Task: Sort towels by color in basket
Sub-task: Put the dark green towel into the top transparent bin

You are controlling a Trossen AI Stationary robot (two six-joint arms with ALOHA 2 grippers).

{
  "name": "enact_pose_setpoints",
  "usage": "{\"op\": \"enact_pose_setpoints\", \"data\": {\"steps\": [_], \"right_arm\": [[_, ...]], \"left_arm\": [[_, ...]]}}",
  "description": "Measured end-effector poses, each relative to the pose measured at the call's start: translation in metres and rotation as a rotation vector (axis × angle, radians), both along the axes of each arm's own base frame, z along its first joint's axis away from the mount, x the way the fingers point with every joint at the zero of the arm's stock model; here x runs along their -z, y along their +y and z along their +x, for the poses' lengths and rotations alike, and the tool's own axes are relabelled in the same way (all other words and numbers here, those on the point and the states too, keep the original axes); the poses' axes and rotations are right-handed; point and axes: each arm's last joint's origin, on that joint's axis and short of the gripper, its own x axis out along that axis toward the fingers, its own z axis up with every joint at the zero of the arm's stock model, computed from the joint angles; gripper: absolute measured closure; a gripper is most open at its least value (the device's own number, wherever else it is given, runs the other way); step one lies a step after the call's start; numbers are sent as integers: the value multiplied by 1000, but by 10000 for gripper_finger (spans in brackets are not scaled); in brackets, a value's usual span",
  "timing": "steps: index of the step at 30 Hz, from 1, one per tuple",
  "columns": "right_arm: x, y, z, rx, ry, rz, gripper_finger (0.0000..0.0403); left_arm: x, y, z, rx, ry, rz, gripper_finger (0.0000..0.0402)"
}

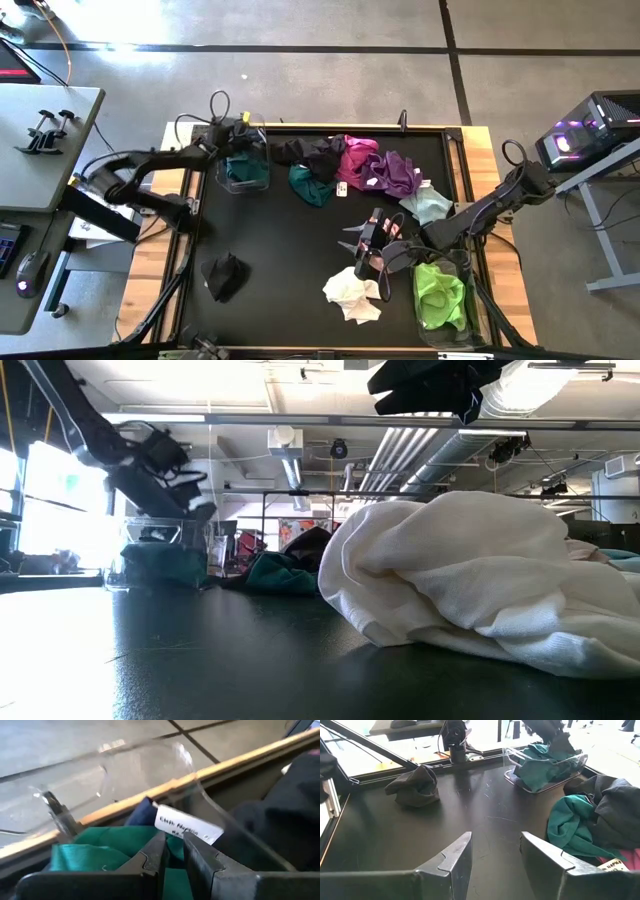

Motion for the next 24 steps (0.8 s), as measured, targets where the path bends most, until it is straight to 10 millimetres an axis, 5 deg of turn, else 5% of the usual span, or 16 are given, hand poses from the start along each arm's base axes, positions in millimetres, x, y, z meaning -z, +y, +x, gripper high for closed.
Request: {"op": "enact_pose_setpoints", "data": {"steps": [9, 17, 24], "right_arm": [[0, 0, 0, 0, 0, 0, 242], [0, 0, 0, 0, 0, 0, 242], [0, 0, 0, 0, 0, 0, 242]], "left_arm": [[-27, -25, -4, 84, -32, -5, 349], [-5, -50, 6, 213, 86, -242, 349], [3, -47, -6, 80, 243, -244, 349]]}}
